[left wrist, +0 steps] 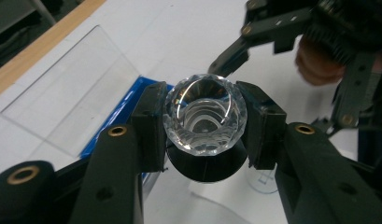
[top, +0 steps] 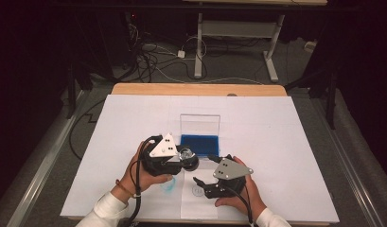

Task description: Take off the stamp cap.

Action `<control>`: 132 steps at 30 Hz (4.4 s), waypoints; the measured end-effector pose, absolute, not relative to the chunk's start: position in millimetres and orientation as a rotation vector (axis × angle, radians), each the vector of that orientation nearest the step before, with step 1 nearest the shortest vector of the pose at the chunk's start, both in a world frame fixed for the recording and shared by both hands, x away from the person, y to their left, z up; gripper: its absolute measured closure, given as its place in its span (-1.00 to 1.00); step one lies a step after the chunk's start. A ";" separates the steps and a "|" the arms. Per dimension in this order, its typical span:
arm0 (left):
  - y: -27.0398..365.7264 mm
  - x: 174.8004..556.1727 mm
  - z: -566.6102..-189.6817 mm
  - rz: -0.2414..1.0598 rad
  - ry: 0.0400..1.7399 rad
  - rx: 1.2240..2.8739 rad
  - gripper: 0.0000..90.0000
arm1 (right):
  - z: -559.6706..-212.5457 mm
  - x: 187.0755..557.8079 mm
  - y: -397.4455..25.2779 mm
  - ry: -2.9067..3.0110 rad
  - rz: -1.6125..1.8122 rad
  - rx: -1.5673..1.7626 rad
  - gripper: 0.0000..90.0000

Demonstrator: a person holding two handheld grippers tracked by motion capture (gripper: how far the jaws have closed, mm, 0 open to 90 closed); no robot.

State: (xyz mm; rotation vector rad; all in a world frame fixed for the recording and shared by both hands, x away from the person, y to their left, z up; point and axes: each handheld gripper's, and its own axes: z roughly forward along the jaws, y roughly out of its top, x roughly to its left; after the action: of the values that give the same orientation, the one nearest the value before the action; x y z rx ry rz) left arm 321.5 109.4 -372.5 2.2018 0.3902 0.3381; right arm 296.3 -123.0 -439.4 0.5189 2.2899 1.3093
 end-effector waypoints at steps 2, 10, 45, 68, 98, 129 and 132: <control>106.8 321.3 -372.6 0.338 0.387 2.199 0.22 | -440.0 297.5 -120.8 2.294 1.324 0.513 -0.57; 98.4 316.0 -374.0 0.293 0.339 2.193 0.22 | -444.2 304.3 -107.9 2.313 1.303 0.516 -0.43; 103.8 315.5 -378.1 0.210 0.324 2.172 0.22 | -435.7 296.4 -108.2 2.405 1.229 0.447 -0.13; 126.9 313.4 -366.7 0.323 0.363 2.149 0.22 | -442.4 296.3 -135.0 2.410 1.116 0.481 -0.14; 160.4 320.9 -372.2 0.441 0.474 2.198 0.22 | -421.2 294.4 -189.4 2.250 1.074 0.596 -0.14; 141.2 340.5 -361.9 0.450 0.458 2.187 0.22 | -426.9 271.4 -251.0 2.162 1.059 0.778 -0.14; 135.6 347.7 -360.5 0.447 0.456 2.191 0.22 | -429.3 277.1 -252.7 2.166 1.060 0.800 -0.14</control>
State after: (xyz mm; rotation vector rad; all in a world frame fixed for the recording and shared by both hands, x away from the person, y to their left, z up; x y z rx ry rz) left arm 347.7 135.6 -360.5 2.1909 0.4556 0.4470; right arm 277.1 -252.7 -429.3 0.8002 2.1656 1.0602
